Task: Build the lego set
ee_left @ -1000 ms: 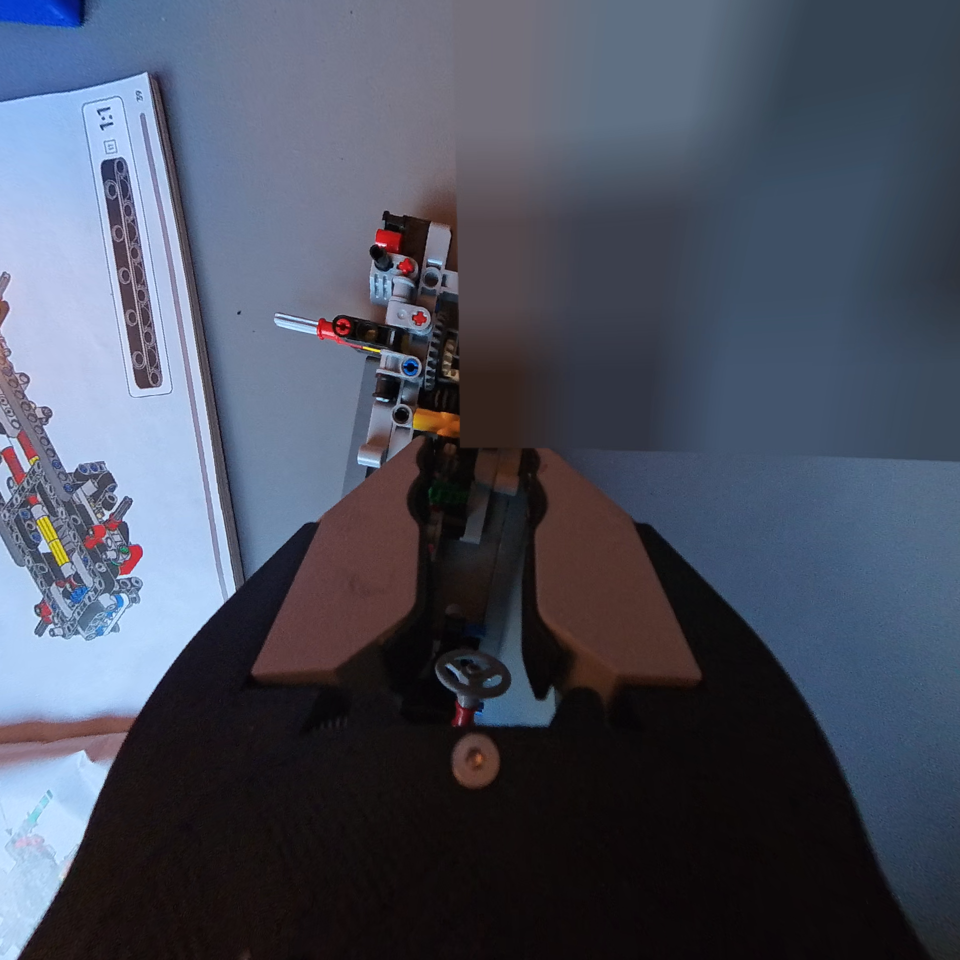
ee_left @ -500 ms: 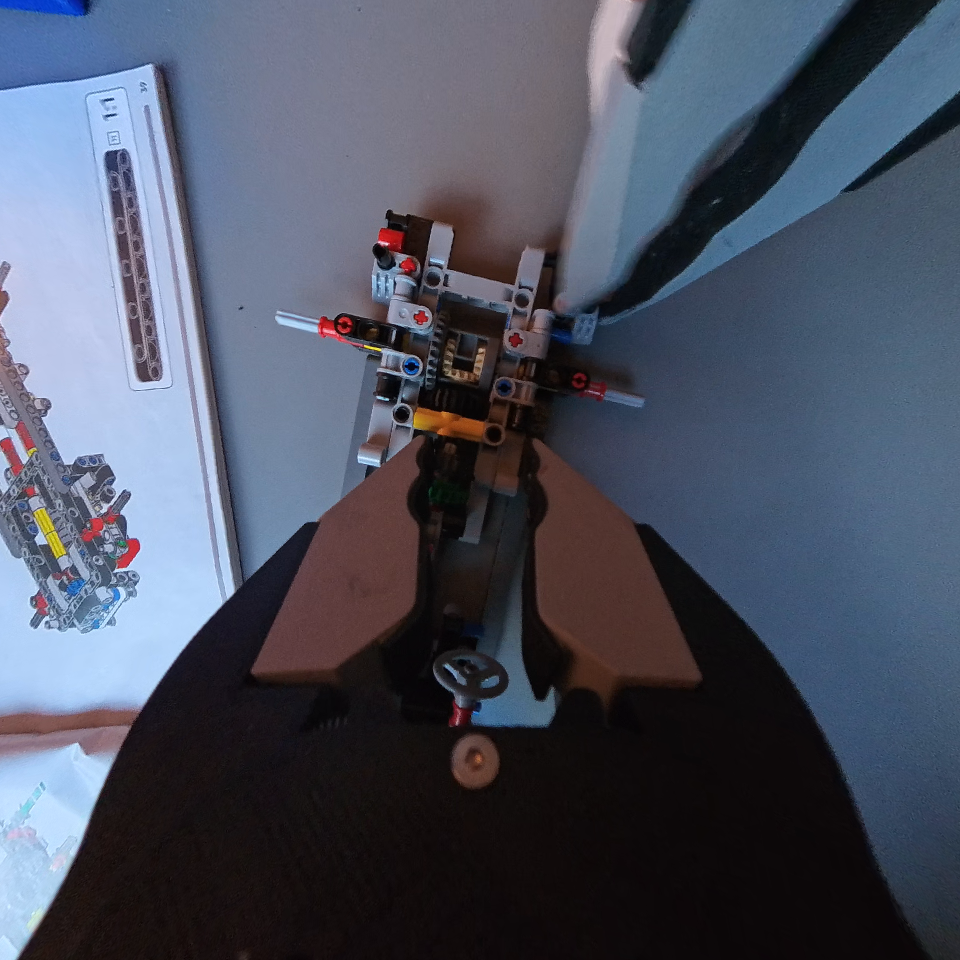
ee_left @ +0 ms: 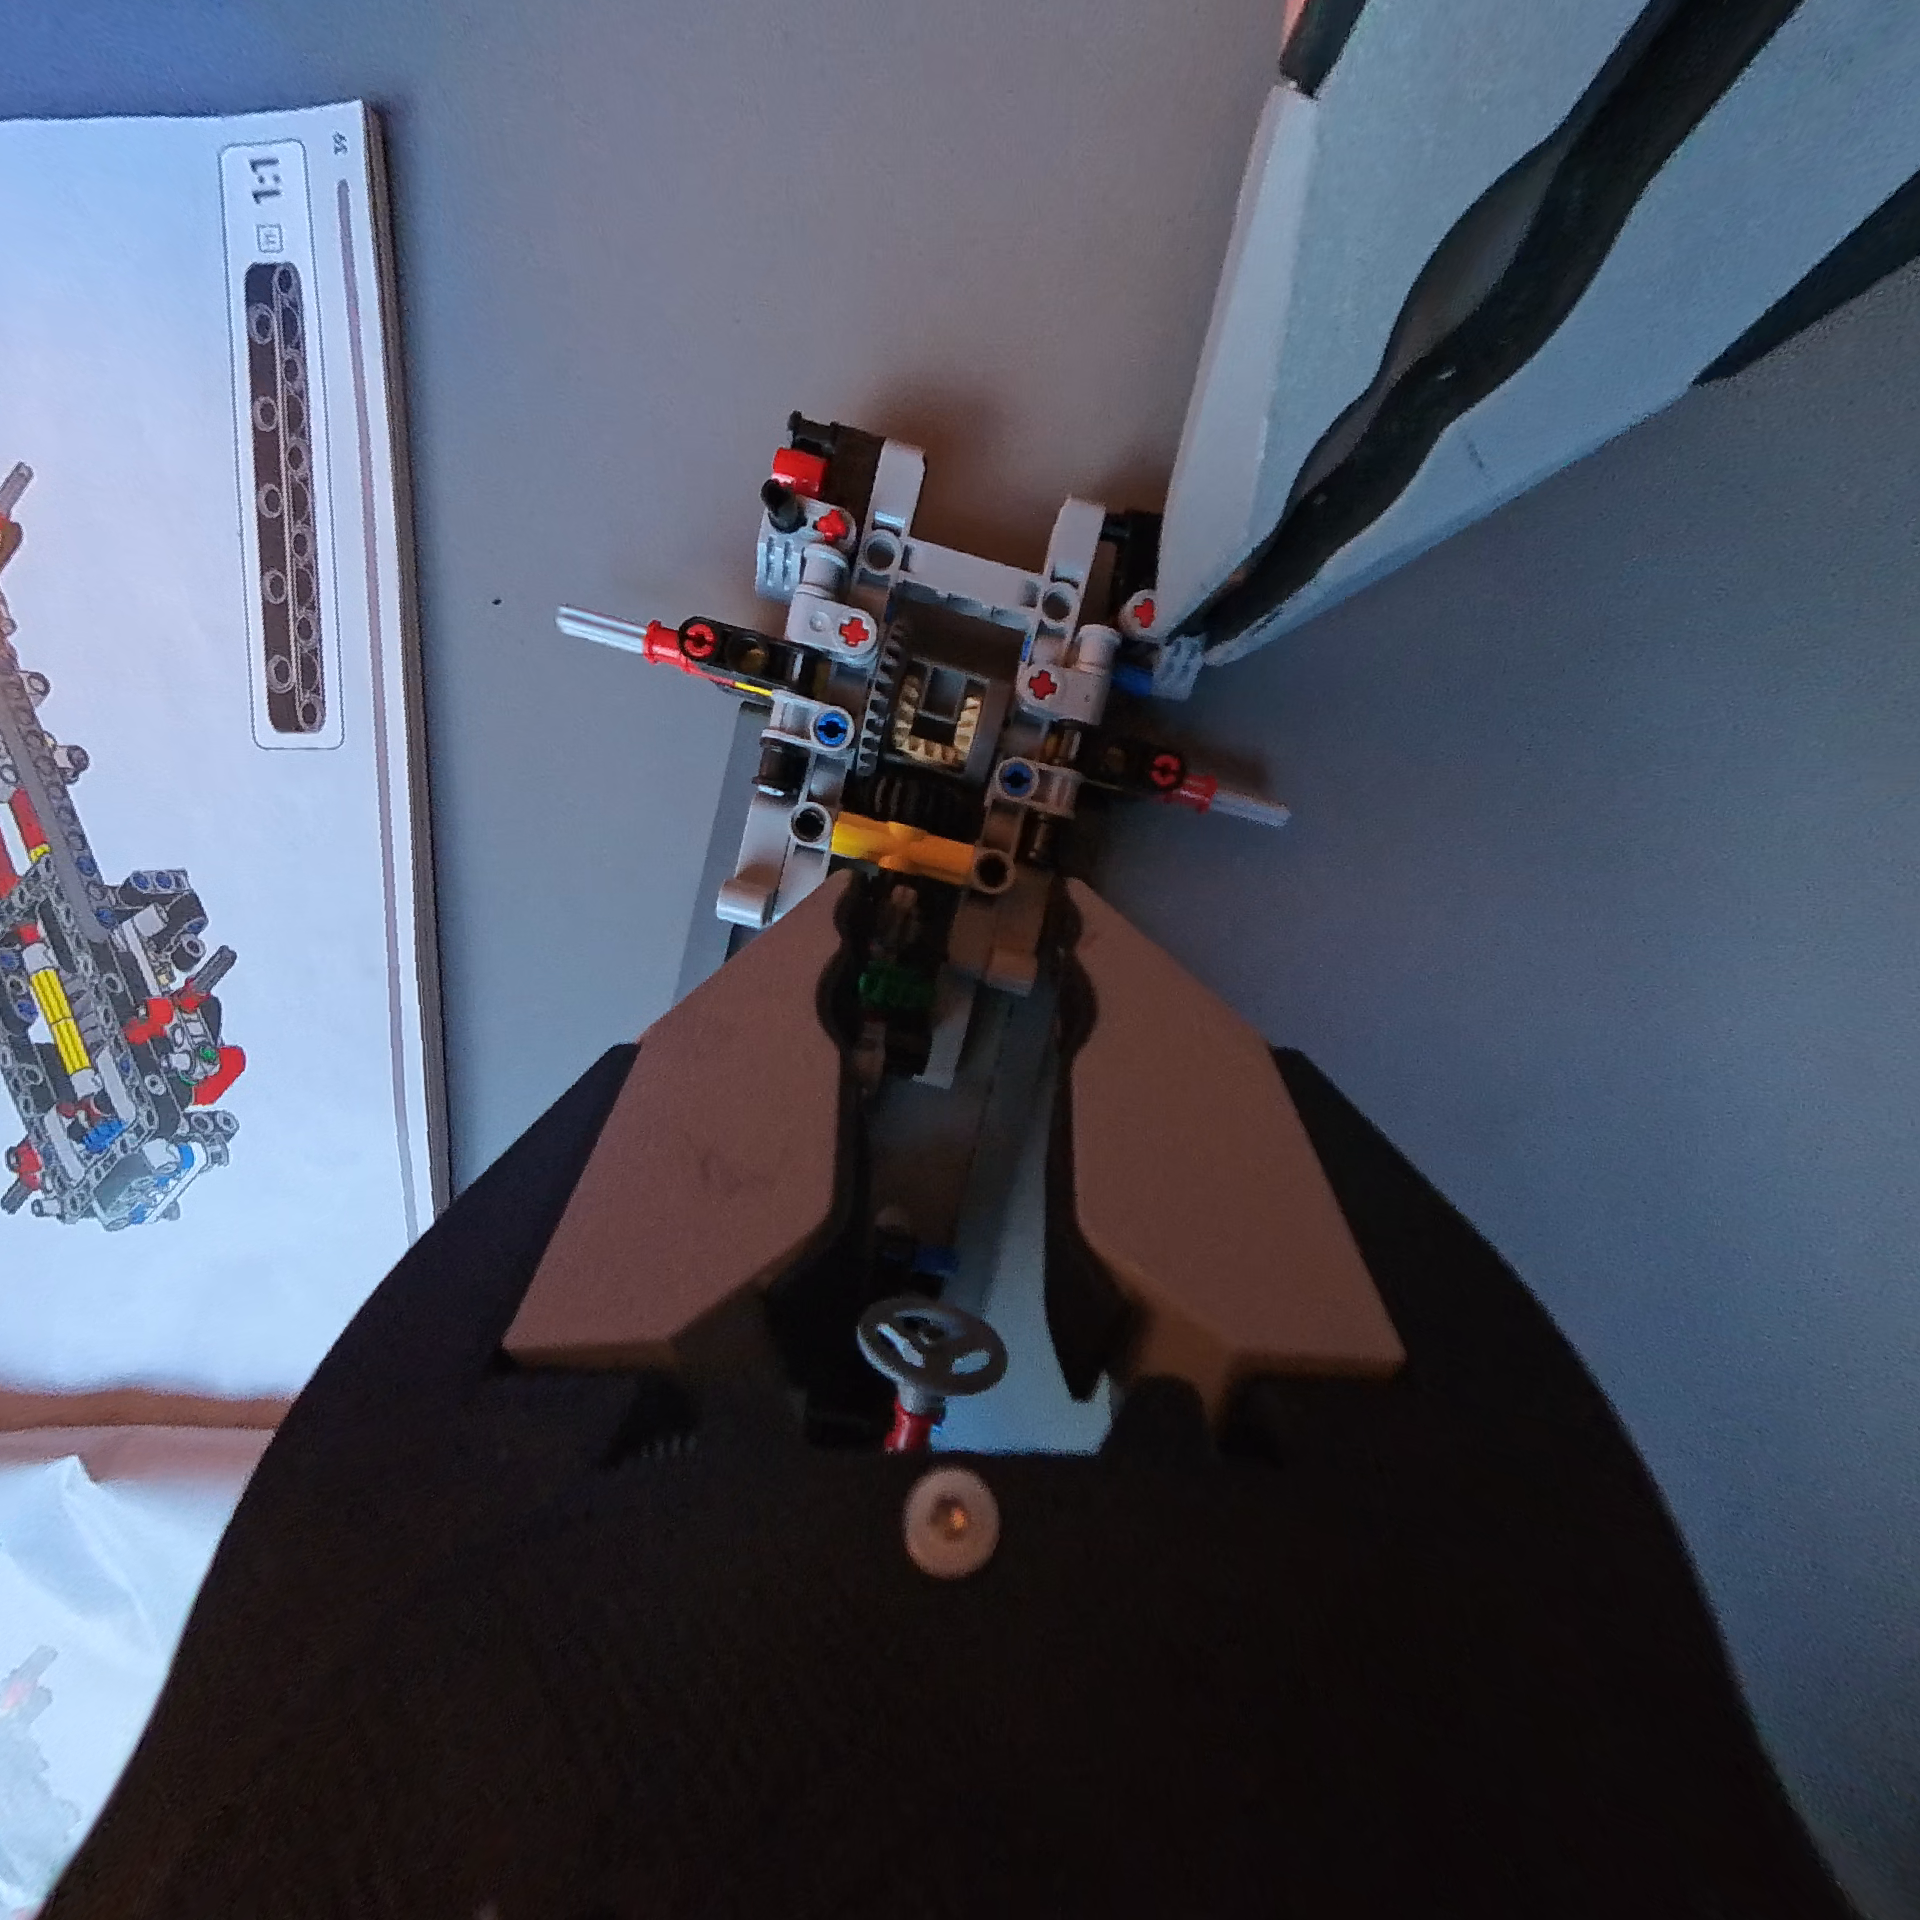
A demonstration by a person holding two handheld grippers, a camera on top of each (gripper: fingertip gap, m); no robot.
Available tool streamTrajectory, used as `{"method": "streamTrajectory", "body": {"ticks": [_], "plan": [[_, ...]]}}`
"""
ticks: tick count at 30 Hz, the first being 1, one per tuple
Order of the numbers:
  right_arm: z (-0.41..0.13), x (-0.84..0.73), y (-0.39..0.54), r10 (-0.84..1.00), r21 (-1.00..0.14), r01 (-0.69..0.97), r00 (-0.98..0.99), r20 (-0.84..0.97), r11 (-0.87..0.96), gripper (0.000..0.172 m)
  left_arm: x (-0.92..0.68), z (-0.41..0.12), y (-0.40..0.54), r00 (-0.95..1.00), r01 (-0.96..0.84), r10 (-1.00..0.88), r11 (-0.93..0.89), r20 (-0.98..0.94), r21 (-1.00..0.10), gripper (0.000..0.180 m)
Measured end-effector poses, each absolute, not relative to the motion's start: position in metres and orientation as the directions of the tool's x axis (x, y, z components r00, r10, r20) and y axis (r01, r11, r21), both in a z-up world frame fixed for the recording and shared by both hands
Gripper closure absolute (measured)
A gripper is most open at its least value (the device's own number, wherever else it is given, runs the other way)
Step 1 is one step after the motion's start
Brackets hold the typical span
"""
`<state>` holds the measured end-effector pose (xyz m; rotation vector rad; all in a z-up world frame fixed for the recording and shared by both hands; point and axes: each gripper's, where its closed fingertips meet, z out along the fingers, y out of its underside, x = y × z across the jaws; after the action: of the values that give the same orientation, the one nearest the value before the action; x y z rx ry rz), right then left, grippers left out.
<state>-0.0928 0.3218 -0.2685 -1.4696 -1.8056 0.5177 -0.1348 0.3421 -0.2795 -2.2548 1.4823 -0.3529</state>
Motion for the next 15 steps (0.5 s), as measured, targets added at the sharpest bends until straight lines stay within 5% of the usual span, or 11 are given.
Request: {"method": "streamTrajectory", "body": {"ticks": [5,10,15], "plan": [[-0.264,-0.09,0.326,0.924,-0.648,0.688,-0.086,0.374,0.326,0.157,-0.134,-0.28,0.343,0.406,-0.807,-0.914,-0.348,-0.02,-0.478,0.148],[-0.263,-0.085,0.328,0.754,-0.39,0.781,-0.151,0.639,0.487,0.15,-0.133,-0.279,0.345,0.437,-0.788,-0.898,-0.408,0.048,-0.462,0.148],[-0.274,-0.074,0.34,0.642,-0.264,0.841,-0.123,0.757,0.473,0.142,-0.133,-0.276,0.346,0.418,-0.776,-0.889,-0.456,0.187,-0.436,0.149]]}}
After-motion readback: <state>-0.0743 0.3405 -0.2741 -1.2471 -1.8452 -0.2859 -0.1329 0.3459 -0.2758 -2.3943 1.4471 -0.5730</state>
